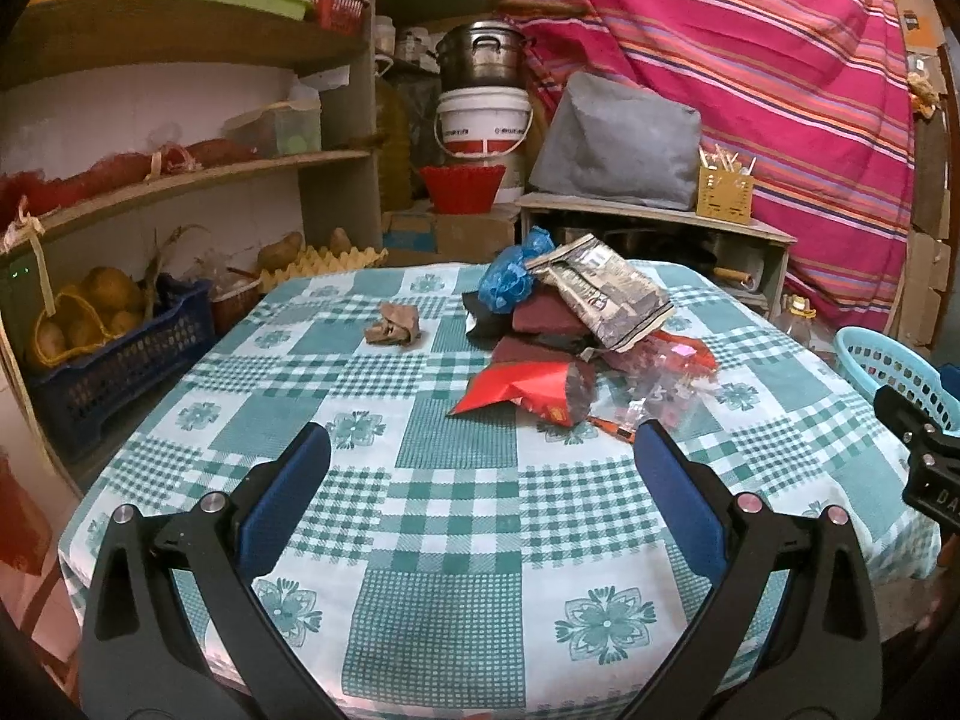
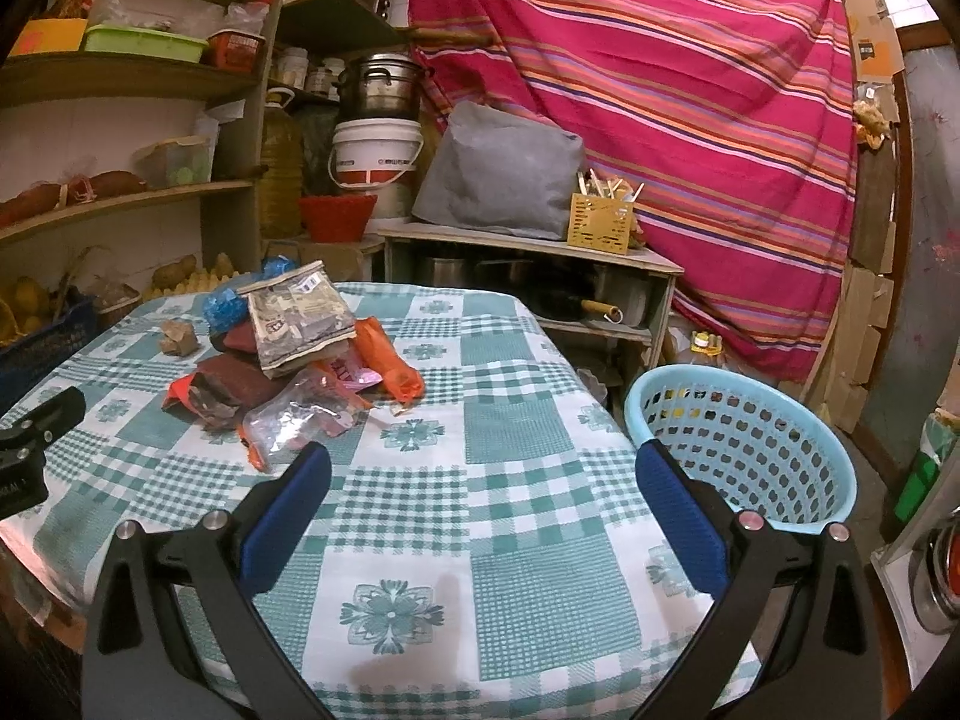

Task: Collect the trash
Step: 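Grasp the red chip bag with the left tool while the right tool approaches the pile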

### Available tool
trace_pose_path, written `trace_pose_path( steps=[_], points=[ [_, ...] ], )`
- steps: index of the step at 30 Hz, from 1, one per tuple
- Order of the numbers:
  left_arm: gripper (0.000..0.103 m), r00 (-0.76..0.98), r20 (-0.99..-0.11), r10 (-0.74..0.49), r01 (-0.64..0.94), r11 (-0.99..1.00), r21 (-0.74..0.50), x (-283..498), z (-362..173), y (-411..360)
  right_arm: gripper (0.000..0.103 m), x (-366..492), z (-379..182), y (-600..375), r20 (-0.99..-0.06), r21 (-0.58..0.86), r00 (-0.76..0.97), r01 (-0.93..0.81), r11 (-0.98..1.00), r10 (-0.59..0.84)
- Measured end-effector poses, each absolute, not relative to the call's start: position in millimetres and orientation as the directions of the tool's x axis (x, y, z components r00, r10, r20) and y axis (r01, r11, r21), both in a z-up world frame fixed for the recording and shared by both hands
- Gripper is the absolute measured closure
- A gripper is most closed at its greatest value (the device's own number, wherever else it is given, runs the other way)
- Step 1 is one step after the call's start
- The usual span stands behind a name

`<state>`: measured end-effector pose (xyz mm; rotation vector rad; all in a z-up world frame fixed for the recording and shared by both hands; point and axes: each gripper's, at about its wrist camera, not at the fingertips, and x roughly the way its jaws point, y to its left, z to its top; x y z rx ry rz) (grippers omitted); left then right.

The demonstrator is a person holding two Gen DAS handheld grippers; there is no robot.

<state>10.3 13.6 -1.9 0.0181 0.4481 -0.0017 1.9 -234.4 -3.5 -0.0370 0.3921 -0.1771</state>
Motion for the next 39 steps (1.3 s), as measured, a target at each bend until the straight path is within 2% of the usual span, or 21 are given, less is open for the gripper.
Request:
trace_pose_path(
  steps=[6,13,19,24,28,31,39],
  points=[
    [0.005,0.894,-0.449,-0.004,0.012,1.000,0.015,25.3,6.6,17.6,0.004,19.1,3.9,-248.1,-0.412,-0.037,0.894,0.176,0.984,-0.175],
    [0.005,0.903,-0.429,-0.013,0.028,0.999,0.029,58.5,37.0,13.9,0.004,47.6,38.5,-239.1,-0.329,-0.074,0.931,0.144,0.987,-0.160],
    [0.005,0.897,-0.441,-0.015,0.043,0.998,0.055,99.9,43.9,8.1,0.004,92.6,42.6,-238.1,-0.385,-0.108,0.907,0.139,0.984,-0.170],
    [0.005,0.855,-0.519,0.013,0.016,0.999,0.050,127.1,16.3,16.2,0.004,109.1,18.8,-243.8,-0.420,-0.109,0.887,0.163,0.981,-0.194],
    [0.008,0.801,-0.598,0.023,0.009,0.999,0.051,150.6,-4.0,22.2,0.004,121.3,0.1,-244.1,-0.485,-0.103,0.858,0.137,0.985,-0.170],
    [0.009,0.768,-0.641,-0.003,0.009,1.000,0.007,167.9,-13.3,28.5,0.004,124.6,-2.9,-240.0,-0.489,-0.101,0.857,0.131,0.986,-0.164],
    [0.020,0.689,-0.723,-0.052,0.093,0.995,0.018,171.0,-38.4,17.0,0.004,133.5,-14.8,-232.1,-0.538,-0.101,0.832,0.098,0.990,-0.137]
  ],
)
